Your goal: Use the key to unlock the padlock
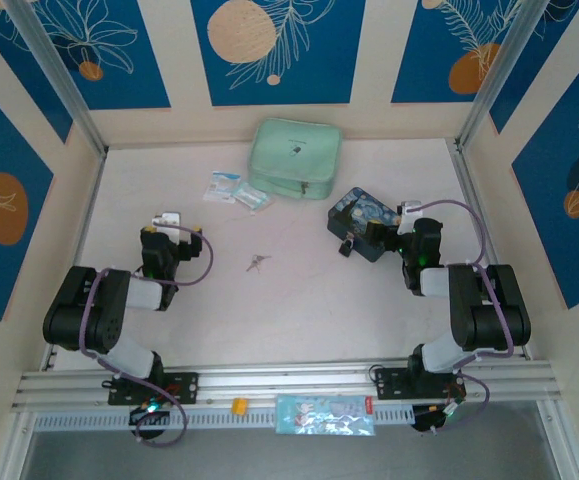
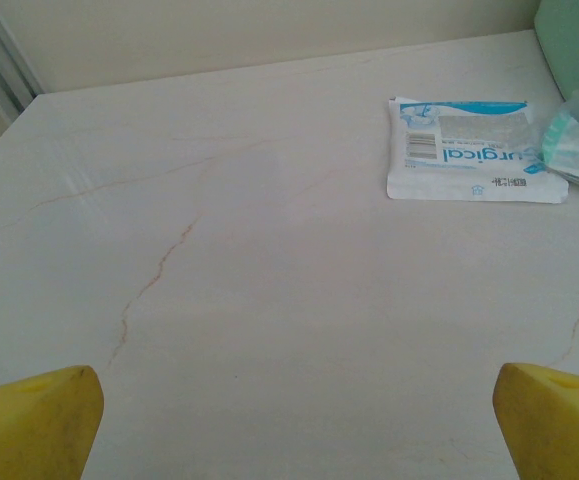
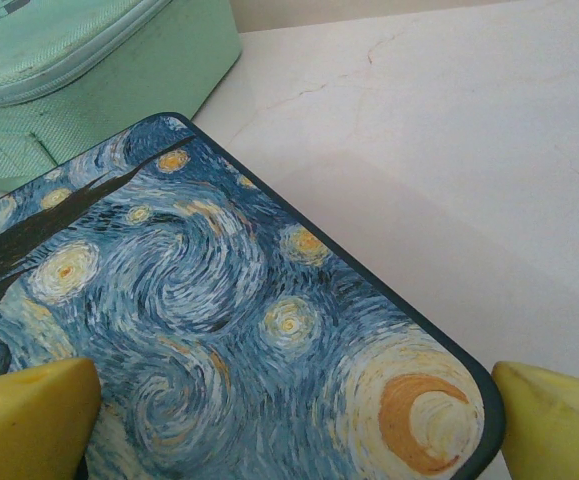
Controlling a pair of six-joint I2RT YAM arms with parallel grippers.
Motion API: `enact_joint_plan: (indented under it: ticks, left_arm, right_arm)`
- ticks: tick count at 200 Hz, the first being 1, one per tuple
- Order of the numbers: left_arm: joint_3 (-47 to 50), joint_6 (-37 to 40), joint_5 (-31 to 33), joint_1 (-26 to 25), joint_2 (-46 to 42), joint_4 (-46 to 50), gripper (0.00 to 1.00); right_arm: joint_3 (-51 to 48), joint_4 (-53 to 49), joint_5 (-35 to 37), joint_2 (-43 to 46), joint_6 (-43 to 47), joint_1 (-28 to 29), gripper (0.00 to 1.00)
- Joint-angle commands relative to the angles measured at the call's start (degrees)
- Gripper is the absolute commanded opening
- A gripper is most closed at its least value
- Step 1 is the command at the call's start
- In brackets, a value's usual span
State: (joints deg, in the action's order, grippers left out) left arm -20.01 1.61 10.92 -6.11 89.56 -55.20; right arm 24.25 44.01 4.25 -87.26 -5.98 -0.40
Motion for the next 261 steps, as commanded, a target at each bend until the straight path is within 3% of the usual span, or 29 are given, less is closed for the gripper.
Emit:
enact_joint_plan:
  ticks: [1,44,64,97,122,164,205,234,261]
  left_arm:
    - [-0.91,0.24,-0.63,0.84,0.22,-0.17,0.99]
    - [-0.73,0.39,-0.50,0.86,0.20,-0.60,0.99]
    - [-0.38,0.50,2.57,-0.01,-2.15,0.42,1.00]
    - [-4.77,-1.55,3.75,-0.55,-13.69,20.33,1.00]
    - [-4.95,-6.09,2.00,-1.01,-20.09,24.40,1.00]
    - [-10.16,-16.96,-8.43,-1.43,-29.00,41.68,1.00]
    - [-8.80,-32.15,-22.23,-2.42,-32.03,46.65,0.97]
    - [-7.05,-38.09,-26.03,-3.31,-32.06,48.42,0.96]
    - [-4.00,-41.22,-24.64,-3.38,-33.37,48.83,0.99]
  right_arm:
    - [0.44,0.97,-1.18,0.08,0.18,-0.12,0.99]
    - [-0.41,2.01,-1.08,0.61,-0.27,-0.36,0.99]
    - [-2.15,1.52,2.03,5.14,-1.37,-0.22,0.99]
    - [-2.58,-4.99,9.76,14.35,-3.21,0.57,0.99]
    - [1.50,-16.10,17.00,19.58,-5.27,2.53,0.99]
    - [10.65,-36.18,22.28,25.49,-6.93,12.75,0.98]
    - [20.07,-51.23,8.21,21.89,-12.68,23.53,0.87]
    - [28.99,-60.77,4.75,11.62,-18.81,33.13,0.80]
    - [34.72,-61.44,-0.37,0.82,-19.18,40.06,0.76]
